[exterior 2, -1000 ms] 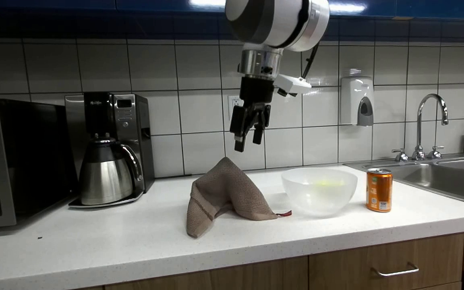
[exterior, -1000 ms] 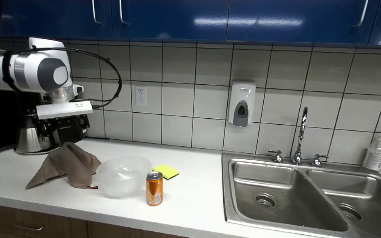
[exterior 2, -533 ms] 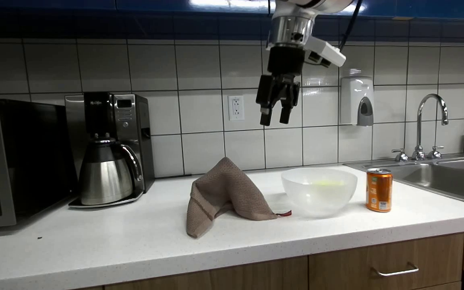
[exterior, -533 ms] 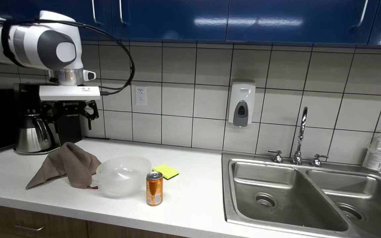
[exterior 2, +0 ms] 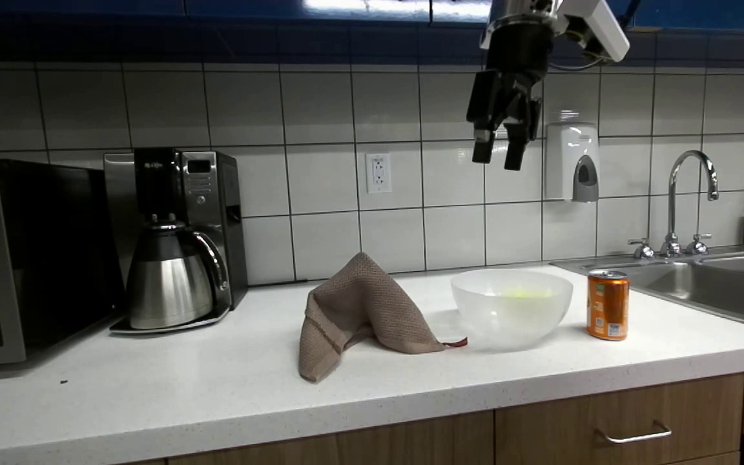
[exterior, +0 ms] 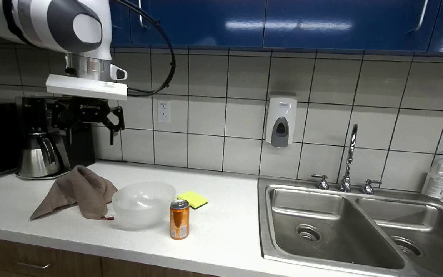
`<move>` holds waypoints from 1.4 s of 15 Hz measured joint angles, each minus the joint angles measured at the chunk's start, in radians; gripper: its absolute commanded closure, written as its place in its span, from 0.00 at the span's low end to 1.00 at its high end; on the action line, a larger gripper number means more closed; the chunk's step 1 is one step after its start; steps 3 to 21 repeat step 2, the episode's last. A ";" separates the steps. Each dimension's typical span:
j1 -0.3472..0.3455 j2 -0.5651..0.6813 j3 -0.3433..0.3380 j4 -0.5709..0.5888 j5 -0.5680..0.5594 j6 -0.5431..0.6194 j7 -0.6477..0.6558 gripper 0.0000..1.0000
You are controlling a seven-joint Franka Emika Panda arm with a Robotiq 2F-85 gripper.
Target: Take the hand towel out of the white bowl
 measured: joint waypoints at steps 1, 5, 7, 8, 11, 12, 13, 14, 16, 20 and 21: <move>-0.005 -0.023 -0.010 -0.003 0.000 -0.038 0.004 0.00; -0.012 -0.046 -0.018 -0.005 0.000 -0.075 0.009 0.00; -0.012 -0.046 -0.018 -0.005 0.000 -0.075 0.009 0.00; -0.012 -0.046 -0.018 -0.005 0.000 -0.075 0.009 0.00; -0.012 -0.046 -0.018 -0.005 0.000 -0.075 0.009 0.00; -0.012 -0.046 -0.018 -0.005 0.000 -0.075 0.009 0.00; -0.012 -0.046 -0.018 -0.005 0.000 -0.075 0.009 0.00; -0.012 -0.046 -0.018 -0.005 0.000 -0.075 0.009 0.00; -0.012 -0.046 -0.018 -0.005 0.000 -0.075 0.009 0.00; -0.012 -0.046 -0.018 -0.005 0.000 -0.075 0.009 0.00; -0.012 -0.046 -0.018 -0.005 0.000 -0.075 0.009 0.00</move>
